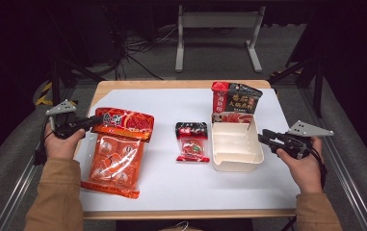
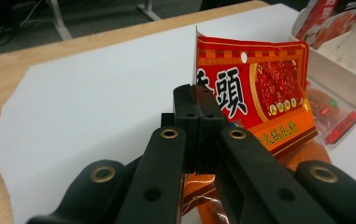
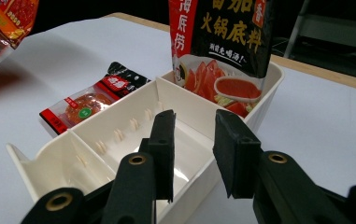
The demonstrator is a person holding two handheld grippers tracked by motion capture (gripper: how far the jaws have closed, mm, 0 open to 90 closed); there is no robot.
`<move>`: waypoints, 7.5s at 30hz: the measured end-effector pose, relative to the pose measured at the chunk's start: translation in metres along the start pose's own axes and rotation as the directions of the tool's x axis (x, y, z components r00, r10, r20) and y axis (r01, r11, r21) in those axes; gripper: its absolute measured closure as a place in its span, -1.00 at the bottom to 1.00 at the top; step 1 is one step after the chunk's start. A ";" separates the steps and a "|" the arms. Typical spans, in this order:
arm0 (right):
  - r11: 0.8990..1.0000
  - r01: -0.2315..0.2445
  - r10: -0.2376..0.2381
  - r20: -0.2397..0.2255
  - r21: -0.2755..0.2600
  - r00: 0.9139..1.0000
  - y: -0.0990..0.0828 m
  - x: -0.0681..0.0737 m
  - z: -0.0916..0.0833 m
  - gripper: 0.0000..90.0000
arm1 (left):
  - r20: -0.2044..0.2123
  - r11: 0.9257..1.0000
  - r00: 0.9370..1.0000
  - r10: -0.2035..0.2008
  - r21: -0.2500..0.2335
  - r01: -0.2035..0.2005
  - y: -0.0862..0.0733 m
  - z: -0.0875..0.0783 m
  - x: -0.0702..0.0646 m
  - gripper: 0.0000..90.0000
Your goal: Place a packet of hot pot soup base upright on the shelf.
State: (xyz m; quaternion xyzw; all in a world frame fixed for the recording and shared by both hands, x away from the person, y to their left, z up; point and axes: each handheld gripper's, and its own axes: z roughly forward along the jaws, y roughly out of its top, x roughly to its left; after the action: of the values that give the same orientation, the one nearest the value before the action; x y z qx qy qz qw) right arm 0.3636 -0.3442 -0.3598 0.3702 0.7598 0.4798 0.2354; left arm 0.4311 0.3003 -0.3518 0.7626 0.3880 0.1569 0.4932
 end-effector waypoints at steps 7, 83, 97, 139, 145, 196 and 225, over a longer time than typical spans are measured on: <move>1.000 0.015 -0.015 0.002 -0.001 1.000 0.004 0.005 -0.002 0.50 | 0.011 0.998 0.999 0.040 -0.048 -0.039 0.014 -0.015 -0.019 1.00; 0.975 0.152 -0.199 -0.325 -0.164 0.924 0.091 0.113 0.054 -0.10 | 0.239 0.890 0.893 0.381 -0.355 -0.285 0.062 -0.055 -0.155 1.00; 0.964 0.187 -0.250 -0.397 -0.192 0.883 0.097 0.135 0.069 -0.12 | 0.294 0.884 0.863 0.410 -0.361 -0.297 0.062 -0.040 -0.172 1.00; 0.944 0.201 -0.313 -0.523 -0.261 0.793 0.116 0.160 0.051 0.99 | 0.324 0.874 0.857 0.401 -0.414 -0.253 0.059 -0.034 -0.170 1.00; 0.945 0.186 -0.304 -0.521 -0.268 0.797 0.120 0.158 0.045 1.00 | 0.327 0.878 0.858 0.396 -0.409 -0.249 0.059 -0.032 -0.170 1.00; 0.956 0.221 -0.274 -0.318 -0.192 0.908 0.177 0.098 -0.025 1.00 | 0.248 0.928 0.928 0.279 -0.317 -0.194 0.055 -0.015 -0.145 -0.17; 0.975 0.170 -0.193 -0.174 -0.141 0.966 0.176 0.045 -0.017 1.00 | 0.155 0.960 0.967 0.200 -0.229 -0.161 0.047 0.000 -0.123 -0.22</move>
State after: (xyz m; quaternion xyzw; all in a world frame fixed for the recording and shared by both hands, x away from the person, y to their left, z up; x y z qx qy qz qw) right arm 0.3831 -0.2718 -0.1936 0.2368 0.7779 0.5352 0.2287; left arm 0.3714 0.1983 -0.2932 0.7481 0.2519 0.1740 0.5887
